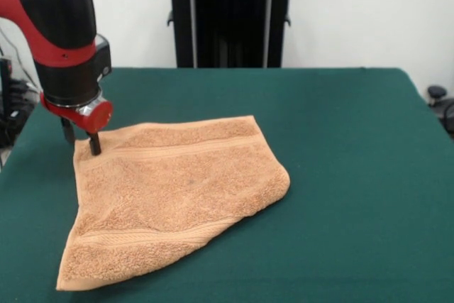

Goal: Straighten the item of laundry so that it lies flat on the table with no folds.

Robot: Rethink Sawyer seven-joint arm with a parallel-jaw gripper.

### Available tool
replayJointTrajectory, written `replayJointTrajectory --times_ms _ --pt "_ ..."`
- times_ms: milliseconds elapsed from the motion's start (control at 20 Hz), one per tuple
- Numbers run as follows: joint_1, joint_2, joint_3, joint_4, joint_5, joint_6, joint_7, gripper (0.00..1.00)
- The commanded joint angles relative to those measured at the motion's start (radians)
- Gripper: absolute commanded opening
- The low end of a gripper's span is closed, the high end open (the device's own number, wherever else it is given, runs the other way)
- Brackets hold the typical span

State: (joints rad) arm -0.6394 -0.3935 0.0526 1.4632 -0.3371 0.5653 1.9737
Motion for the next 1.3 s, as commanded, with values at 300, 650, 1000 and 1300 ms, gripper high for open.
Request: replayJointTrajectory --times_ms 300,650,1000,1300 --pt "0.041 0.167 -0.037 -0.004 -0.038 -0.119 0.13 1.0" --pt "0.0 0.136 -0.058 0.055 -0.076 -0.171 0.092 1.0" --pt "-0.002 0.133 -0.058 0.048 -0.077 -0.164 0.083 1.0" --pt "0.012 0.138 -0.062 0.052 -0.079 -0.176 0.096 1.0"
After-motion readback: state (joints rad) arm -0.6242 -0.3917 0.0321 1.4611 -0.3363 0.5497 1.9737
